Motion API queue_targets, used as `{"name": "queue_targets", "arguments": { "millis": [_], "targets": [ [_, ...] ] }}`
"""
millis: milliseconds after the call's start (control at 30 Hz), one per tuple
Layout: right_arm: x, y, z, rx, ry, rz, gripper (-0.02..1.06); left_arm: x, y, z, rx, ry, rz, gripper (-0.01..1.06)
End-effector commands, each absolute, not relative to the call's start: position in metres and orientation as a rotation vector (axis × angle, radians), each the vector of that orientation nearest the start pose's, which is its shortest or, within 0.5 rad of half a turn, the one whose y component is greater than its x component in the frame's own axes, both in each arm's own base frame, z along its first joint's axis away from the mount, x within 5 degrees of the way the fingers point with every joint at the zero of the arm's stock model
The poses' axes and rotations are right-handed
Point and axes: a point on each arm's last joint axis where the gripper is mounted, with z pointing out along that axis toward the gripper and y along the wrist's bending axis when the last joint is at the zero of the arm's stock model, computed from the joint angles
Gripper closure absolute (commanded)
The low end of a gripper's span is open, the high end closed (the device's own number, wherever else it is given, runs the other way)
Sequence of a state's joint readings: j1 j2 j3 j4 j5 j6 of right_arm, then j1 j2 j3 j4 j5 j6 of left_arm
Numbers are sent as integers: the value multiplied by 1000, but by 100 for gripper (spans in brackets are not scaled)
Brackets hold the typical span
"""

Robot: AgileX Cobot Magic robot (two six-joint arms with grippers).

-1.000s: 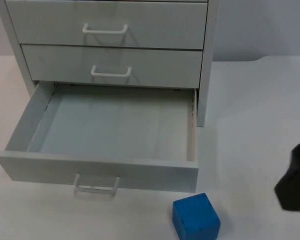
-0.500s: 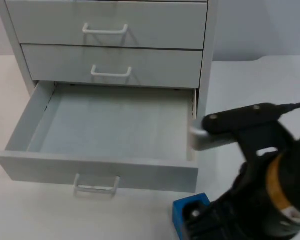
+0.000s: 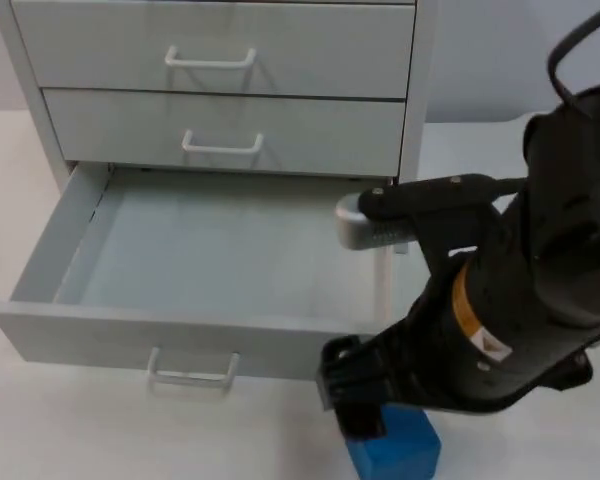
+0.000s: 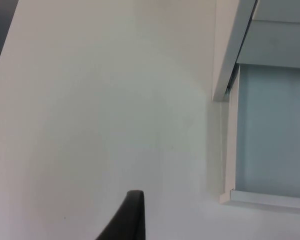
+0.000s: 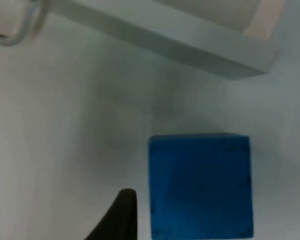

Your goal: Open the drawer with the left hand, place the block into the drawer with the right hand, then close the drawer with the left hand.

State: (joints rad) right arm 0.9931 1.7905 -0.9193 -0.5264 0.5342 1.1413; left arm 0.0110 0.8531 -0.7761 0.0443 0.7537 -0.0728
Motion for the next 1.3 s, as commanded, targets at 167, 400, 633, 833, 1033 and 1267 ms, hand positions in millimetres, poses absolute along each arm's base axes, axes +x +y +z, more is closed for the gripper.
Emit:
{"name": "queue_targets", "arguments": {
  "millis": [167,400,633,833,1033,1267],
  "targets": [
    [196,260,121,-417,2779,109,-1,160,5,326,-84,2292,12,0],
    [200,267,102,-447,2816,85,-1,160,5,326,-84,2292,12,0],
    [204,273,105,-464,2805,93,3,160,5,326,-80,2293,13,0],
    [204,272,105,-446,2808,97,26,160,5,326,-80,2293,13,0],
    [204,272,105,-446,2808,97,68,160,5,326,-80,2293,13,0],
    [196,275,116,-478,2794,93,105,160,5,326,-80,2293,13,0]
  ]
}}
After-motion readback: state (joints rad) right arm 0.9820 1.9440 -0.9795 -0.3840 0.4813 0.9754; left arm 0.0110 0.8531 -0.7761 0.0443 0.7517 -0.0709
